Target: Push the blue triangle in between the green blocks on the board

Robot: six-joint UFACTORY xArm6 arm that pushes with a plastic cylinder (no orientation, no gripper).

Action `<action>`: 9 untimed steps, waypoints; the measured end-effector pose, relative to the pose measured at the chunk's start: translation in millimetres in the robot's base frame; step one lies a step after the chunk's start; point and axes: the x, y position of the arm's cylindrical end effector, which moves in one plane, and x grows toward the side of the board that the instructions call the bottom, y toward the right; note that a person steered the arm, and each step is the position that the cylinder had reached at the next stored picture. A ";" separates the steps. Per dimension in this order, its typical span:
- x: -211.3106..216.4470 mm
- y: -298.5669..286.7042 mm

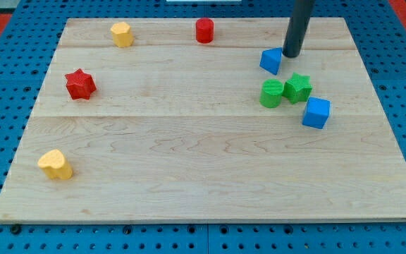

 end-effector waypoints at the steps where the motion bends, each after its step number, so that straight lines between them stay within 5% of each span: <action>1: -3.5 -65.8; 2: 33.2 -59.3; 4: -10.5 -19.6; 5: 14.7 -10.4; 6: -3.9 11.0; 7: 12.4 -27.7; 8: 87.5 0.2; 9: 88.1 -3.2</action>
